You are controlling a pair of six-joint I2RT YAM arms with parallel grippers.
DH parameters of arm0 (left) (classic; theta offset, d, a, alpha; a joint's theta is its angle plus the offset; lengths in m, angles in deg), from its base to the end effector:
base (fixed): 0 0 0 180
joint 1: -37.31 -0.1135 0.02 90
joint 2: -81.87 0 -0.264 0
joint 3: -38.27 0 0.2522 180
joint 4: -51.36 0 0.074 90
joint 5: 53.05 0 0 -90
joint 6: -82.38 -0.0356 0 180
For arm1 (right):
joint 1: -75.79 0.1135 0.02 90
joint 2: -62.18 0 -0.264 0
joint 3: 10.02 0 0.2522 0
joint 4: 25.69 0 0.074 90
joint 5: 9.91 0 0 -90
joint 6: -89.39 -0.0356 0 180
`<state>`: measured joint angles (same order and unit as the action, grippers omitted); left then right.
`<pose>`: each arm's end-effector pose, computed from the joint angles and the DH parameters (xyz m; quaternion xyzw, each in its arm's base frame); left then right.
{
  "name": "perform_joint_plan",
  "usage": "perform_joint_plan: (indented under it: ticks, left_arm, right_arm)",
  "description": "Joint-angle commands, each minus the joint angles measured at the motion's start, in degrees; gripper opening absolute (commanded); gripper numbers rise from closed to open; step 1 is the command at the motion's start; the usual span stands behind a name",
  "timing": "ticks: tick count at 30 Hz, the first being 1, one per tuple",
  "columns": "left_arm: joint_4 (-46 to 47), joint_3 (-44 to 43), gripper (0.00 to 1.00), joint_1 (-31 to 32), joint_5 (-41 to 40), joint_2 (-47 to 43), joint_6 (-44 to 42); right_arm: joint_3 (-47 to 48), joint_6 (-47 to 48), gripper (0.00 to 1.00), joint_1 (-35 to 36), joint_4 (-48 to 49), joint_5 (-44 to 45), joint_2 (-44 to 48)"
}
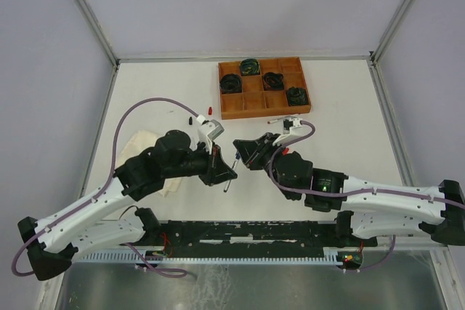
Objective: Insert the pens into the pen caps
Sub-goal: Press the pen cap onto the pen, then place the pen at the center of the board.
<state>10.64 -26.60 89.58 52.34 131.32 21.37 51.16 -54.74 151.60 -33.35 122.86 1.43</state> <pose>0.1084 -0.1556 0.3349 0.2391 0.8055 -0.4311 0.3288 0.0829 0.2292 0.3331 0.1054 0.7315 0.4420 0.5083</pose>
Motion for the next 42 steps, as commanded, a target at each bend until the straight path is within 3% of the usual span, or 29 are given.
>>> perform_joint_plan:
  ticks: [1, 8, 11, 17, 24, 33, 42]
  left_arm:
    - [26.9, -0.5, 0.03, -2.7, -10.1, -3.9, -3.0]
    - [24.0, 3.3, 0.03, -2.7, -6.7, -5.4, -3.8]
    - [22.3, 3.7, 0.03, -2.7, -7.1, -5.5, -4.4]
    - [21.1, 4.7, 0.03, -2.7, -8.6, -6.8, -4.5]
    - [18.3, 5.9, 0.03, -2.7, -10.6, -8.1, -4.6]
    - [14.2, 8.2, 0.03, -2.7, -13.6, -8.6, -4.7]
    - [2.5, 6.1, 0.03, -2.7, -26.6, 0.4, 1.7]
  right_arm:
    - [1.6, 3.9, 0.03, 6.3, -16.1, -11.9, -0.4]
    - [8.2, 10.2, 0.2, 6.2, -17.8, -7.7, 1.5]
    - [11.1, 12.4, 0.31, 6.3, -17.6, -6.4, 2.6]
    - [13.0, 14.7, 0.44, 6.3, -17.4, -5.1, 4.7]
    - [9.3, 13.6, 0.5, 6.2, -19.7, -3.4, 7.8]
    - [7.4, 3.4, 0.56, 6.2, -36.9, 3.9, 7.2]
    - [6.8, -7.6, 0.59, 6.3, -46.4, 7.3, 6.8]
